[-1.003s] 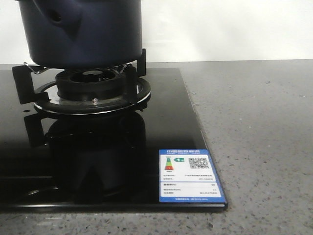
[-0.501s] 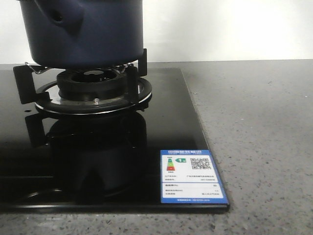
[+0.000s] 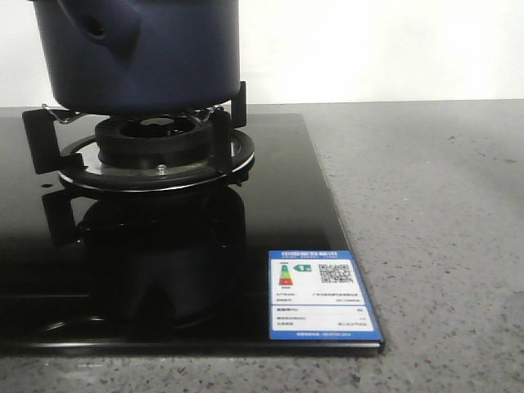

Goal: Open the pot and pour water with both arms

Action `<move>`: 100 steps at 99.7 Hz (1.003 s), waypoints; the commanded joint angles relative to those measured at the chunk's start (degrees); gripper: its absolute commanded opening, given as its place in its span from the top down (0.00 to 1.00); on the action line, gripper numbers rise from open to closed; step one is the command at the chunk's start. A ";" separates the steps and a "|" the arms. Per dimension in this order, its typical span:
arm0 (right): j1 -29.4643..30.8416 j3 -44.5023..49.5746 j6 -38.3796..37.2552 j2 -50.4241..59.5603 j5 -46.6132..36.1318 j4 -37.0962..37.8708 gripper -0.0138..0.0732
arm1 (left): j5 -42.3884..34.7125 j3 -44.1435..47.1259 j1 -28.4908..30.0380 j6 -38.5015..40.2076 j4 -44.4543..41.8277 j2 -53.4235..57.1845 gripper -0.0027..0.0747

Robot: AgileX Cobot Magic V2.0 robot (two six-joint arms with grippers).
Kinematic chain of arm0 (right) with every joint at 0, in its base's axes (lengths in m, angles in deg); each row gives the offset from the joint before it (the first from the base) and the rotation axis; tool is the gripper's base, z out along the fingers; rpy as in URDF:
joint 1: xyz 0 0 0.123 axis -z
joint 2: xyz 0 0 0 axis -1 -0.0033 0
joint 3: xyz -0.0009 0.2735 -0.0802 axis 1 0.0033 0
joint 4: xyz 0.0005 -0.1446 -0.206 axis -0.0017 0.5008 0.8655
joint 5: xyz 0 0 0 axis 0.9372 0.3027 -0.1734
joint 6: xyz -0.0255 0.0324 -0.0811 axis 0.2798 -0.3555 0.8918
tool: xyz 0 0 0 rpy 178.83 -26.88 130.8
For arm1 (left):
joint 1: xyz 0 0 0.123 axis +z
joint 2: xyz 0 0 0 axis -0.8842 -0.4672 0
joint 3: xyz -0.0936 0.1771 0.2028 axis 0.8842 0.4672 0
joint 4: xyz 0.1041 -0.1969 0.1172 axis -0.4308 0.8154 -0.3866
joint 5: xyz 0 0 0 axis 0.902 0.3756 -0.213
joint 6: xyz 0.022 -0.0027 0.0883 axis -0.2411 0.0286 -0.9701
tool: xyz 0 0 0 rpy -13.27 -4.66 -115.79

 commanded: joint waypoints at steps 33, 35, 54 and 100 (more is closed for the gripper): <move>12.55 7.86 10.97 -10.38 -33.92 -10.35 0.52 | -5.09 -2.14 0.04 0.29 1.06 1.74 0.50; 12.54 7.86 13.06 -11.32 -34.34 -11.29 0.52 | -5.09 -2.14 0.04 0.29 1.06 1.74 0.50; 12.70 7.86 21.09 -19.08 -39.66 -16.00 0.52 | -5.09 -2.14 0.04 0.29 1.06 1.74 0.50; 12.70 7.86 27.03 -27.08 -41.97 -16.90 0.52 | -5.09 -2.14 0.04 0.29 1.06 1.74 0.50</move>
